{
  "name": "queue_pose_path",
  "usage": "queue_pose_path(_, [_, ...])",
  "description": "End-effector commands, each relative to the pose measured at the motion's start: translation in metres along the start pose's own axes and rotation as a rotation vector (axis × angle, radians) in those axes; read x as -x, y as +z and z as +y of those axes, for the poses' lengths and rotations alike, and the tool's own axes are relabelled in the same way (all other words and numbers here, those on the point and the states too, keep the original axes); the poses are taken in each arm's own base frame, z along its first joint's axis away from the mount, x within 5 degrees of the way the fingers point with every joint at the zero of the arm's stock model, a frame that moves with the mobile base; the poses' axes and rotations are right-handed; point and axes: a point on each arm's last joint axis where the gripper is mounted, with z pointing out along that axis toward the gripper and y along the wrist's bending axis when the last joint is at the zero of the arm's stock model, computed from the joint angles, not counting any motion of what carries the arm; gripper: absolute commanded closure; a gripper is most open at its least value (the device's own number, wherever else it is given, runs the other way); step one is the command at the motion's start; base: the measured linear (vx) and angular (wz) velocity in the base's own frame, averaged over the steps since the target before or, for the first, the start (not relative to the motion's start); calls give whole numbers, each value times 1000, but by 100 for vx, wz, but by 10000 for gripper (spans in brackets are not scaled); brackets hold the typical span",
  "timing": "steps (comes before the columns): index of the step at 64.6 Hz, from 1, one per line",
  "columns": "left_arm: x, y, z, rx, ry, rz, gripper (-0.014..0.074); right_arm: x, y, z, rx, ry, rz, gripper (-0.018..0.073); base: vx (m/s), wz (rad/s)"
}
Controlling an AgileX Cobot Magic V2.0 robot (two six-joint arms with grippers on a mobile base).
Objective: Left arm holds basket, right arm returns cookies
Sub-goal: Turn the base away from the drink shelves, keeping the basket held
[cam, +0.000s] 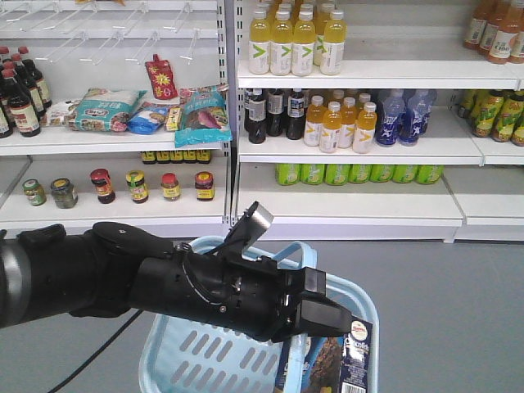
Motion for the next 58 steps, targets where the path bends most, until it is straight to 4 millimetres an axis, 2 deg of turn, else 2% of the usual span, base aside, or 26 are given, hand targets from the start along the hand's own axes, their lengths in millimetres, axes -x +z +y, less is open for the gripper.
queue_pose_path(1, [4,-11,-31,-136,-3,-42,603,6,-1,0,1,-1,-81,567,31,-4])
queue_pose_path(24, [4,-11,-31,-136,-3,-42,603,6,-1,0,1,-1,-81,567,28,-19])
queue_pose_path(58, [4,-11,-31,-136,-3,-42,603,6,-1,0,1,-1,-81,567,22,-58])
